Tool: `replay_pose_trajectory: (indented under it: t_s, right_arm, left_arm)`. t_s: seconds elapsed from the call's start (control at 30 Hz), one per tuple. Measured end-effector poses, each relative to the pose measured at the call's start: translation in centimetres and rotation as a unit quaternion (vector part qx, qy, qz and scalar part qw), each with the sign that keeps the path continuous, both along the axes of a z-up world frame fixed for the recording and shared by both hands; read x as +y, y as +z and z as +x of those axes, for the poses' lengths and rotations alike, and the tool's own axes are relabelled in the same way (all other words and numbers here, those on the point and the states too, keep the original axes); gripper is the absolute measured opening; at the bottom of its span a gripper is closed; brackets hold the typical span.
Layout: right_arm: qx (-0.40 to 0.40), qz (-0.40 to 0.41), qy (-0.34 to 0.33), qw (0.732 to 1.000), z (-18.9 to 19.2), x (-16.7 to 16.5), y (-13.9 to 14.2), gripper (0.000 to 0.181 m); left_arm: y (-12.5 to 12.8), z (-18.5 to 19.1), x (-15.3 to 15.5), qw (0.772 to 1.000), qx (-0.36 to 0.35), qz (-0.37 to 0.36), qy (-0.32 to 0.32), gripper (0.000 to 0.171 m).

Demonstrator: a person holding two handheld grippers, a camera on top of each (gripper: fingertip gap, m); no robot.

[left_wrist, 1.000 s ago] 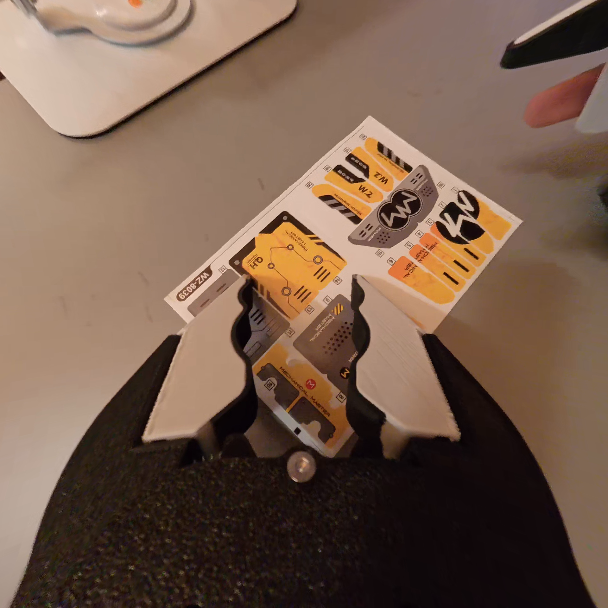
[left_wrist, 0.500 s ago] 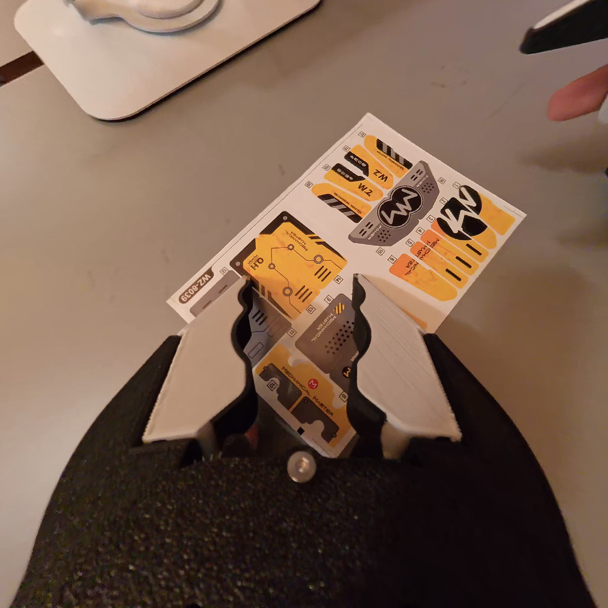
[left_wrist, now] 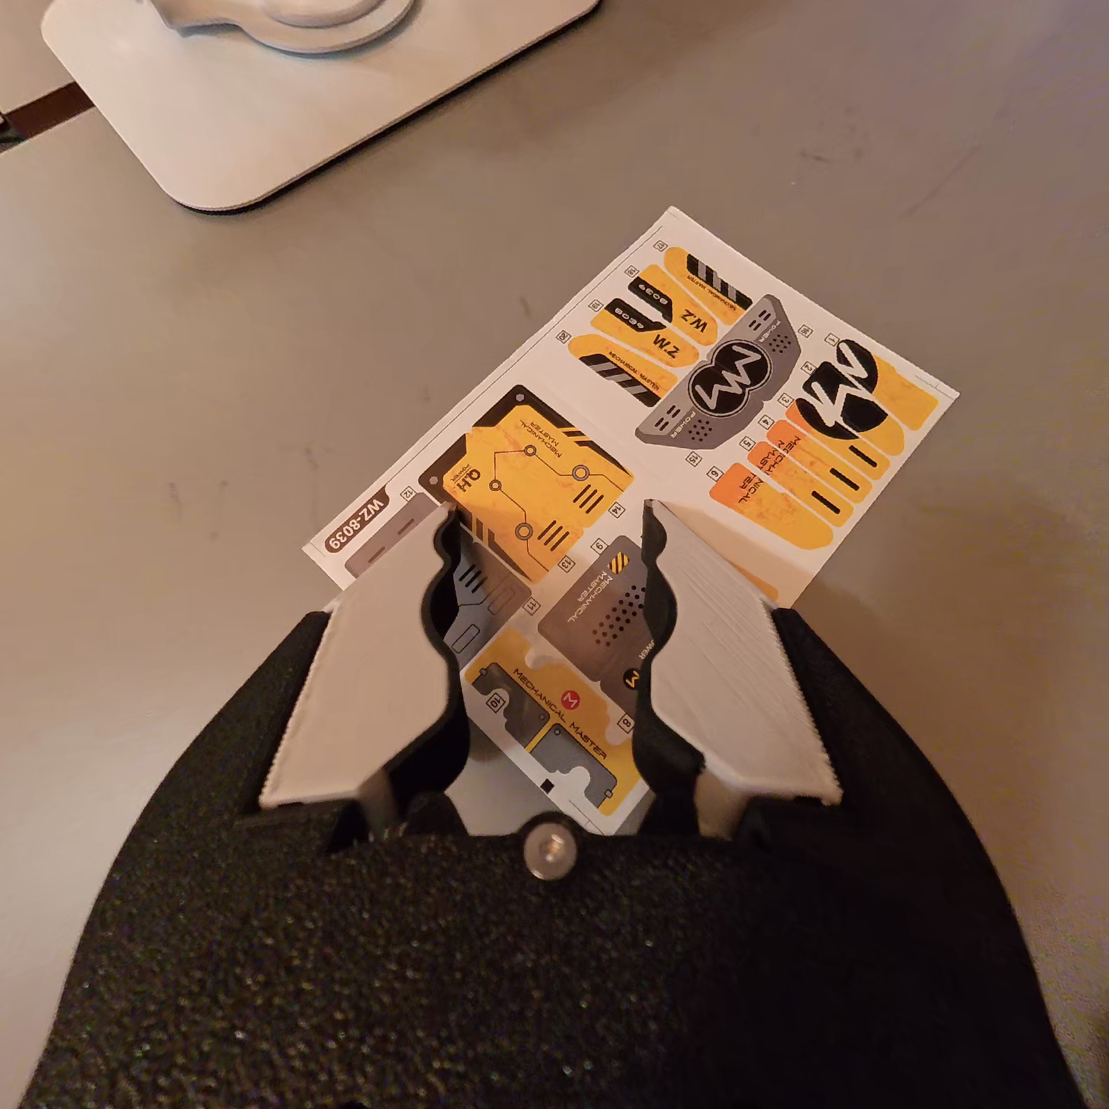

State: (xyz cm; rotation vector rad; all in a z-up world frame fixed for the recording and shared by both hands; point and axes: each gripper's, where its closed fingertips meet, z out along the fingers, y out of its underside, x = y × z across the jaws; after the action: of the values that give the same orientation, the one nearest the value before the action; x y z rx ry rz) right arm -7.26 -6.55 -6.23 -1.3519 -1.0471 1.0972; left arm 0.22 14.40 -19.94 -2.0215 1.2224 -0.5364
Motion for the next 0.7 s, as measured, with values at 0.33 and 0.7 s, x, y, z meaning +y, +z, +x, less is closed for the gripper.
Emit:
replay_pose_trajectory:
  t_s: [0.33, 0.7]
  right_arm:
    - [0.093, -0.057, 0.254, 0.961, -6.1, -14.5, 3.4, 0.037]
    - [0.098, -0.045, 0.249, 0.962, -5.5, -15.7, 3.8, 0.037]
  left_arm:
    - [0.0, 0.0, 0.0, 1.000, 0.000, 0.000, 0.000, 0.060]
    - [0.0, 0.0, 0.0, 1.000, 0.000, 0.000, 0.000, 0.060]
